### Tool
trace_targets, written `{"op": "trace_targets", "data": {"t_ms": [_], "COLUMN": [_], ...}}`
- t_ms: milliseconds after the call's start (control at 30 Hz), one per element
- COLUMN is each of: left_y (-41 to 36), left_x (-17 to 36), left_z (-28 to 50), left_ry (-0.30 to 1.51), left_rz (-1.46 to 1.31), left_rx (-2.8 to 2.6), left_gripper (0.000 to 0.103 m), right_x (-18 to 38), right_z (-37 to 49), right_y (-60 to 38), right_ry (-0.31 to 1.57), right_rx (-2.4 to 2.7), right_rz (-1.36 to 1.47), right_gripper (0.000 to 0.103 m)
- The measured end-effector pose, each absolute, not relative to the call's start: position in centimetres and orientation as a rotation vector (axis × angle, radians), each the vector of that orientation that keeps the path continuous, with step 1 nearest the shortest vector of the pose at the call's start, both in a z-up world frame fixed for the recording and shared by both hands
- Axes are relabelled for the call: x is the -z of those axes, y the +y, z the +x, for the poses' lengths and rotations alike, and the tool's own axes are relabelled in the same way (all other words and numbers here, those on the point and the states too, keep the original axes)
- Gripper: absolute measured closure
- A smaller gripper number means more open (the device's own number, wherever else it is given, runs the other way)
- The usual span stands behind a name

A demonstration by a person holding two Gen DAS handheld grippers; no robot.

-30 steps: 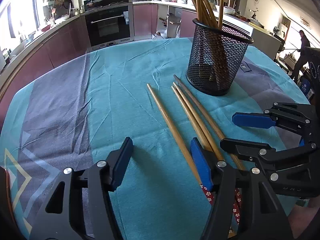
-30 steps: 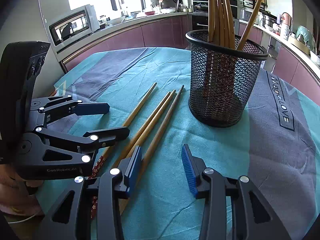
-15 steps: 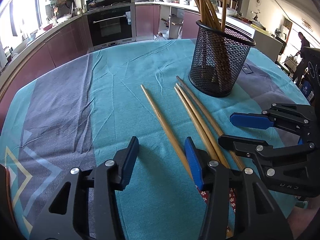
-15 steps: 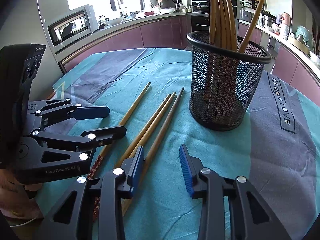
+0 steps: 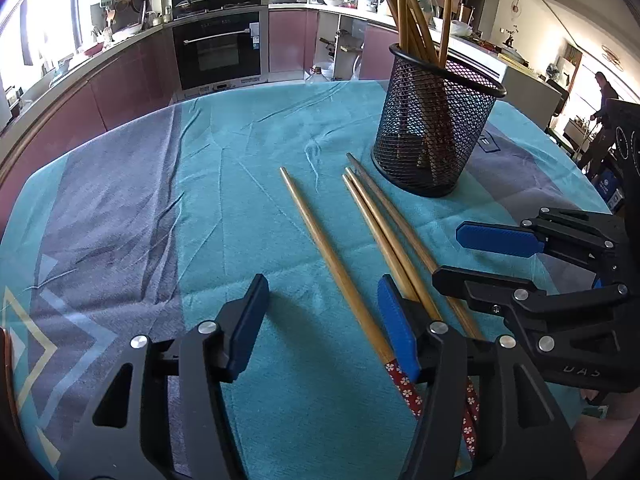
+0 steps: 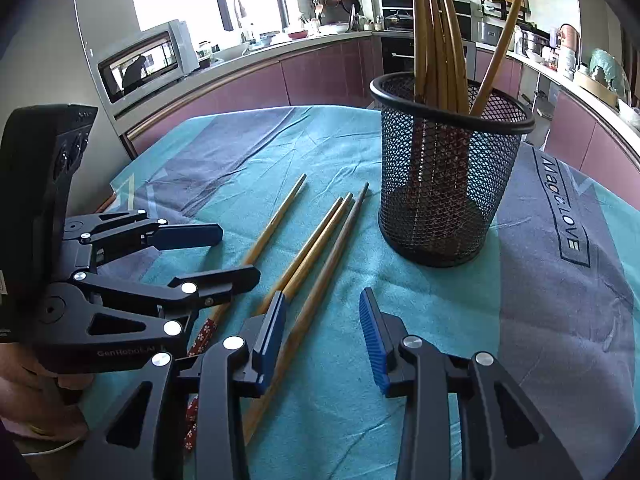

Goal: Organize utensils

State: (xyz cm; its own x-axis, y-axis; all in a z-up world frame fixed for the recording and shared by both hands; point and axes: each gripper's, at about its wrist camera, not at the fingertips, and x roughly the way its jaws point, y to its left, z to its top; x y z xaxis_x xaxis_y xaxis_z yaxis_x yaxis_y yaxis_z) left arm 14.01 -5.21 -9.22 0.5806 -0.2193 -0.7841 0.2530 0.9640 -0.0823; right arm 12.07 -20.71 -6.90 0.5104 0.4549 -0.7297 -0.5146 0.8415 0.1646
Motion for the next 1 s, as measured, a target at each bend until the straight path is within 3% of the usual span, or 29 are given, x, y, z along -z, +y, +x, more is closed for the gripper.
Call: {"op": "trace_targets", "data": {"t_ms": [67,200,333,400,433,567,1000], "left_y": [-5.1,-4.9,-4.3,-3.9,-3.7,-3.5,-2.6], "left_x": [9.2,9.1,8.8,8.5,8.3,7.9,7.2], "left_z": [13.9,13.6,13.5,13.1,12.9,12.3,11.1], "left_ry": [0.907,0.897,0.879,0.857,0.846,0.821,0.793], "left_rz": [0.038,0.027,0.013,-0.001,0.004,0.016,-0.002], "left_rx": [0.273,0.264,0.207,0.203,0.194,0.167,0.093], "left_gripper": [0.037,0.030,0.010,0.009,0.005,0.006,0.006], "right_x": [6.7,6.5,6.2,5.9,5.8,5.6,5.7], "right_z": [12.0,12.1,12.1,12.0,11.9,11.7,11.5], "right_y": [-21.0,-21.5,-22.3,-22.7,-22.9,-23.2,-23.2], "right_ry": [0.843,0.835,0.810,0.792,0.785,0.763,0.765], "right_rx": [-0.584,-0.578,-0.571,-0.561,-0.561,-0.551,-0.539], "right_rz": [-0.063,-0.043,-0.002,0.014,0.022,0.050,0.080], "right_gripper": [0.050,0.043,0.033,0.021,0.020,0.008,0.007]}}
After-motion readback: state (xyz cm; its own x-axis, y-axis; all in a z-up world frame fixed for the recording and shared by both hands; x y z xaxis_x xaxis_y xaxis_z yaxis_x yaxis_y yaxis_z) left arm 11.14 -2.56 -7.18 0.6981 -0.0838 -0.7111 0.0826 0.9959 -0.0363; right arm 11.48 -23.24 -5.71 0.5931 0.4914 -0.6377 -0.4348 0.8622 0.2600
